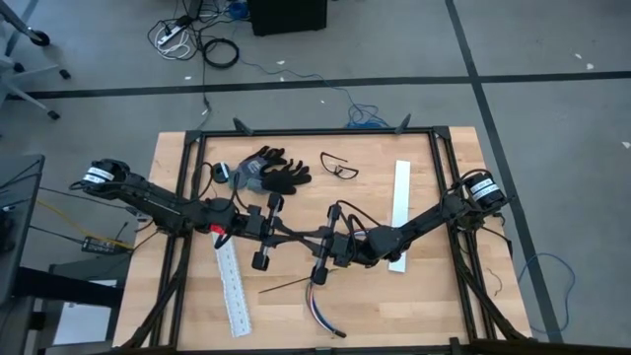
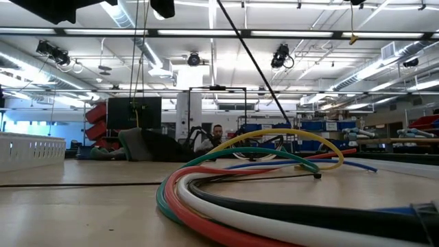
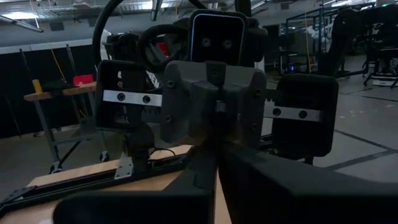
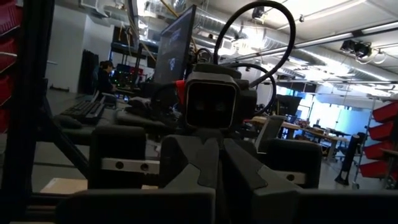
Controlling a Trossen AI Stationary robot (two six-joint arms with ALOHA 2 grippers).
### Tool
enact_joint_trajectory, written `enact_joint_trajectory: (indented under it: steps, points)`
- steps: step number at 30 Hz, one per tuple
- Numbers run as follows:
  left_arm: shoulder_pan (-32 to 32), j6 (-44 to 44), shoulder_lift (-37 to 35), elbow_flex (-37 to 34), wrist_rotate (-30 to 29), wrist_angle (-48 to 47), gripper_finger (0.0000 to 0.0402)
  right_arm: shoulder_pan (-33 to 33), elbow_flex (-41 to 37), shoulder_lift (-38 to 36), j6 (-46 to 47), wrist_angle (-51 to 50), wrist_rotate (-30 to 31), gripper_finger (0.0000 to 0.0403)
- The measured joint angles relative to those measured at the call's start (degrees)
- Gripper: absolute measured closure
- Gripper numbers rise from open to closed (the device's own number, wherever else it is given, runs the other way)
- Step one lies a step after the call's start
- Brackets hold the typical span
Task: Ziptie cables
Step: Insert the top black zip tie pointed tail end through the slot to form a loop
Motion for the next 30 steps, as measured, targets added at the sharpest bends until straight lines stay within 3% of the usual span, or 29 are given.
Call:
enact_joint_trajectory:
  steps: [9,17,23,27,30]
  points:
    - [0.0,-0.08,0.0,0.0,-0.02,-0.57,0.0401,-0.33,0.0,0.0,-3.83,1.31,3.32,0.034]
    - [-0.02,2.4,-0.81,0.0,-4.66,-7.02,0.0401,3.23,0.0,-2.69,-10.61,2.05,14.57,0.0252]
    - [-0.02,4.78,-4.52,0.0,-6.08,-13.26,0.0401,8.12,0.02,-6.0,-5.74,-11.07,28.77,0.0201]
    - [-0.04,6.69,-8.02,0.0,-8.45,-17.45,0.0401,11.13,0.02,-6.71,3.29,-23.37,30.29,0.0198]
    - [-0.02,9.11,-10.73,0.7,-11.64,-19.91,0.0401,12.34,0.02,-6.73,5.35,-25.53,29.99,0.0209]
